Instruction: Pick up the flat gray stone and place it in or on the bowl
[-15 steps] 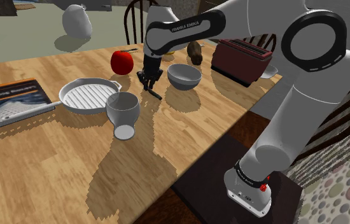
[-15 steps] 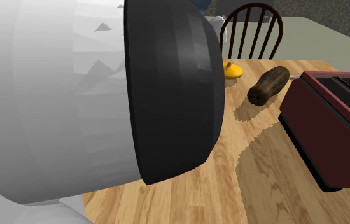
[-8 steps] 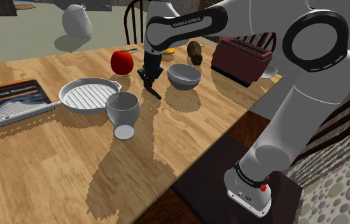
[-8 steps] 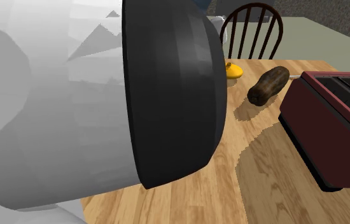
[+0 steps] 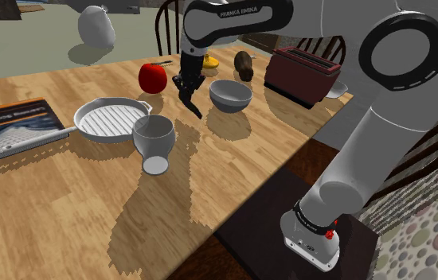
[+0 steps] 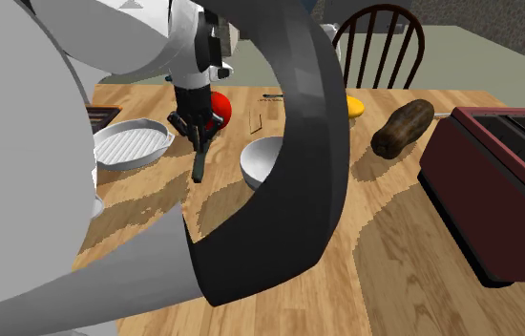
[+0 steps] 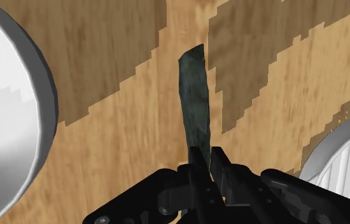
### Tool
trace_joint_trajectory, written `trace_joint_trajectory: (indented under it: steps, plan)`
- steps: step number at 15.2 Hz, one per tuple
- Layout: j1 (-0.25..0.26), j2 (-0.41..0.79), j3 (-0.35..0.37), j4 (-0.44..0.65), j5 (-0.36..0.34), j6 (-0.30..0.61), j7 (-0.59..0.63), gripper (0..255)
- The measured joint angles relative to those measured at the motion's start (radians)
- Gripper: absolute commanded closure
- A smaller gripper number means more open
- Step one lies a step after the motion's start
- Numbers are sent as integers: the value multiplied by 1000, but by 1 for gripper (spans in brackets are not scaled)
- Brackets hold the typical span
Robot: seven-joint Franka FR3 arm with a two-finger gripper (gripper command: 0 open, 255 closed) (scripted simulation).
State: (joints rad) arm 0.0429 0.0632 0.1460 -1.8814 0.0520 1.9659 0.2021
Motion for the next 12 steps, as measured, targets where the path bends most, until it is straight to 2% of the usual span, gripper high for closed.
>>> trace_joint_trajectory:
  steps: [12]
  plan:
    - [-1,-16,0,144,0,-160,7,255]
